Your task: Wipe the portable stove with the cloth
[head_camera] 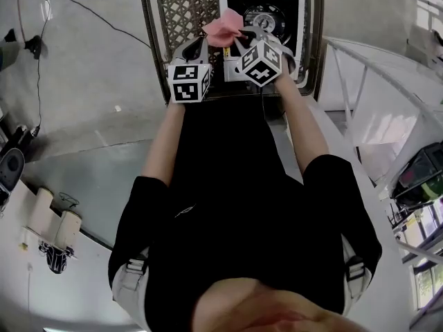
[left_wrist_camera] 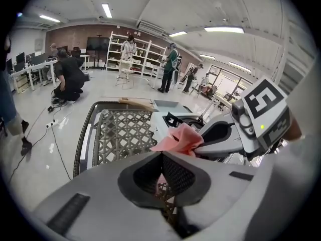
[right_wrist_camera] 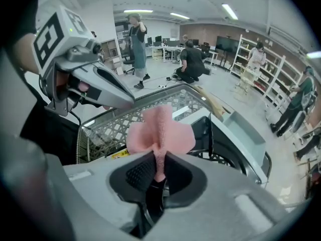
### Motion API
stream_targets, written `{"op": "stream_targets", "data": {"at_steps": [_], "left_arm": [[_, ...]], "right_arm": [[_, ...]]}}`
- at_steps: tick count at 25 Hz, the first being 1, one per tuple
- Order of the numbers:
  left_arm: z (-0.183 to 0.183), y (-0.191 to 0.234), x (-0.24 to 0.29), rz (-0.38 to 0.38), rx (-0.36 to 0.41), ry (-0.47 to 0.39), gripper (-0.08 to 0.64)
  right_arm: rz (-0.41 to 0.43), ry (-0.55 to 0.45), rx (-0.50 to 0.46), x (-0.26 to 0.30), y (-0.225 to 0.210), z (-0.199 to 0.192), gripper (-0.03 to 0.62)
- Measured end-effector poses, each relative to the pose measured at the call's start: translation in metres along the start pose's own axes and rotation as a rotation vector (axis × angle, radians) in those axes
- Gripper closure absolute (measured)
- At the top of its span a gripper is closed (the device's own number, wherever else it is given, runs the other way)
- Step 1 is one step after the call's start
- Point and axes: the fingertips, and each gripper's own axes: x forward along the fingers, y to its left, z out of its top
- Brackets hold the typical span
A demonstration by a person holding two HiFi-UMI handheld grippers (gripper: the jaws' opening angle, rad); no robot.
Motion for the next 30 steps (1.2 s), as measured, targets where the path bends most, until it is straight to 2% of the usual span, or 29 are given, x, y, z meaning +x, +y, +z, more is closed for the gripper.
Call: {"op": "stream_targets", "data": {"at_steps": [1, 18, 30], "left_arm": [[0.001, -0.002, 0.001, 0.0, 0.006, 0.001, 0.56], [0.003, -0.026, 0.015, -0.009, 0.026, 0.013, 0.56], [0.006, -0.044, 0.024, -0.027, 0.039, 0.022, 0.56]], "right_arm": [[-0.002, -0.003, 0.001, -0.001, -0.002, -0.001, 0.554], [-0.069, -0.026, -0.009, -0.023, -0.023, -0.02, 0.561], [-0.102, 0.01, 0.042, -0.036, -0.047, -0.051, 0.563]]}}
